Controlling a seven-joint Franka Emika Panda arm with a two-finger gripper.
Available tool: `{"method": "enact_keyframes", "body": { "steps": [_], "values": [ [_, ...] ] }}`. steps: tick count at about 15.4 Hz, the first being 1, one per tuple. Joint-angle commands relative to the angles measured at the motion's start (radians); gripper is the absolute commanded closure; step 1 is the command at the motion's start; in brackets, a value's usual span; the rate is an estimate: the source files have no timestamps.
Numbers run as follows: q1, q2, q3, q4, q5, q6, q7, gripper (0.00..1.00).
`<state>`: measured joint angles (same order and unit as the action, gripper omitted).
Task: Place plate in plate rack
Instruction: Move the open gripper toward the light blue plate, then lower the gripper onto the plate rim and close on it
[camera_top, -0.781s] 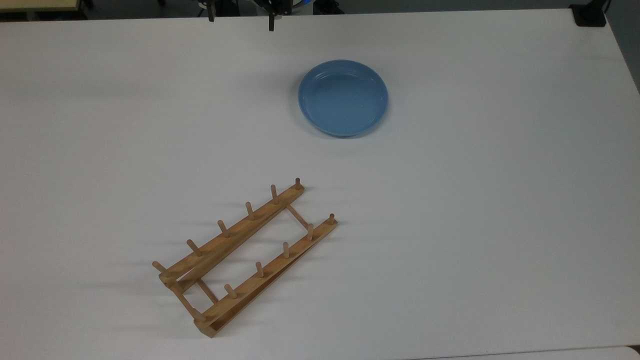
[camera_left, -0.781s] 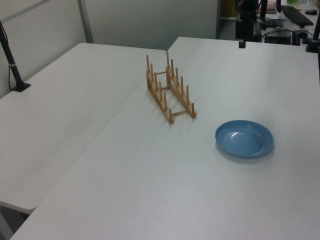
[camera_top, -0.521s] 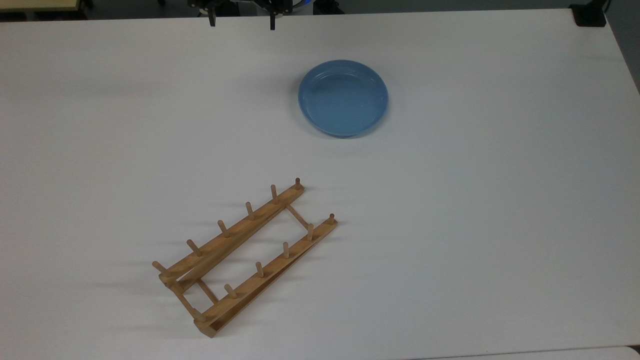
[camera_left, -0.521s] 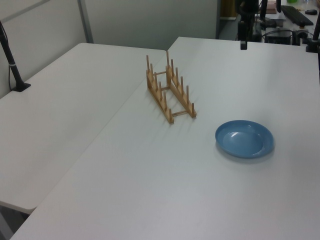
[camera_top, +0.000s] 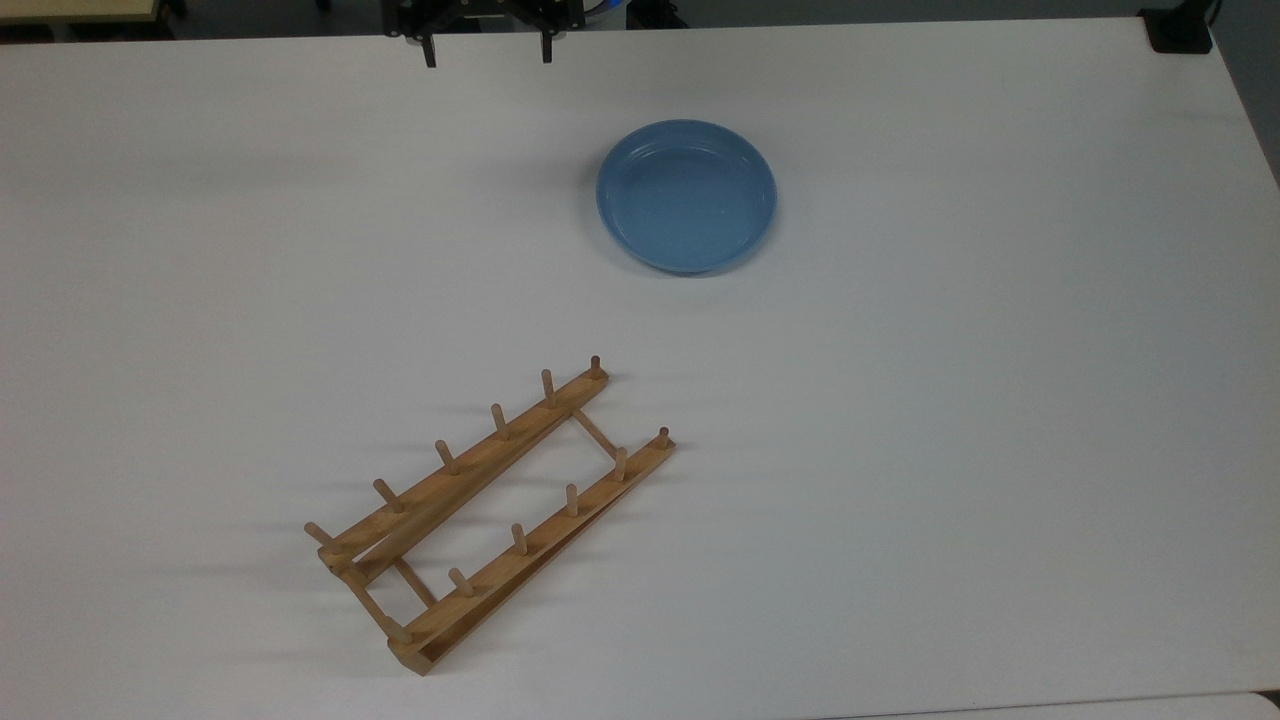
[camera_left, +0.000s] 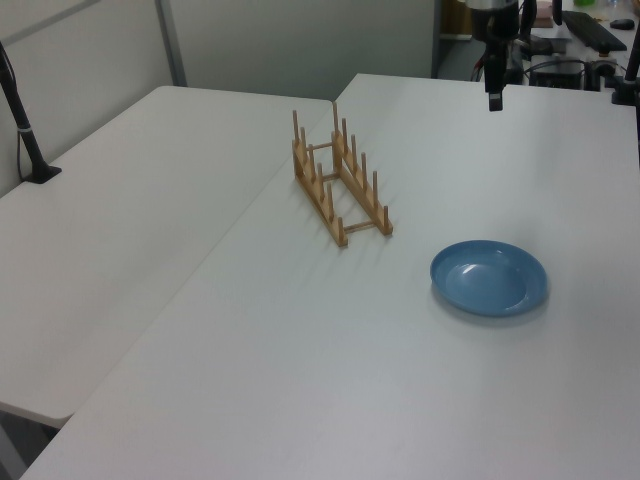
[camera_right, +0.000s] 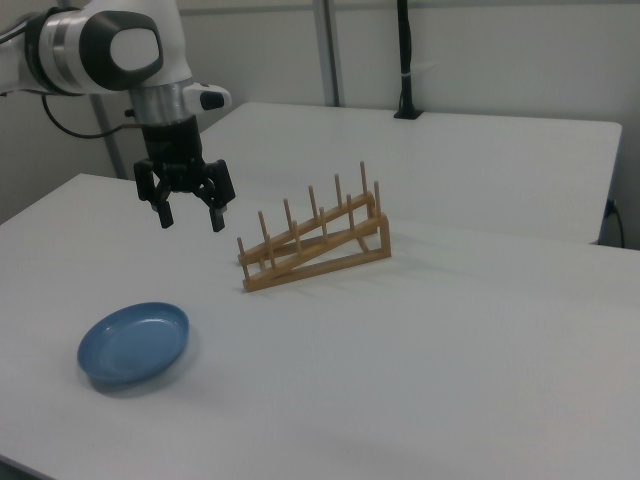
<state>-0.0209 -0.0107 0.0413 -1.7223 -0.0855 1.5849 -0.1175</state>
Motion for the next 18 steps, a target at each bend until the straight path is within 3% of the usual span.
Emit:
{"method": "enact_keyframes", "body": {
  "steps": [1, 9, 17, 18],
  "values": [
    [0.004, -0.014, -0.001, -0.031, 0.021, 0.040, -0.025, 0.00],
    [0.004, -0.017, -0.001, -0.040, 0.026, 0.044, -0.024, 0.00],
    [0.085, -0.003, 0.002, -0.293, 0.024, 0.269, -0.149, 0.00],
    [0.099, 0.009, 0.002, -0.313, 0.024, 0.291, -0.149, 0.04]
  ]
}}
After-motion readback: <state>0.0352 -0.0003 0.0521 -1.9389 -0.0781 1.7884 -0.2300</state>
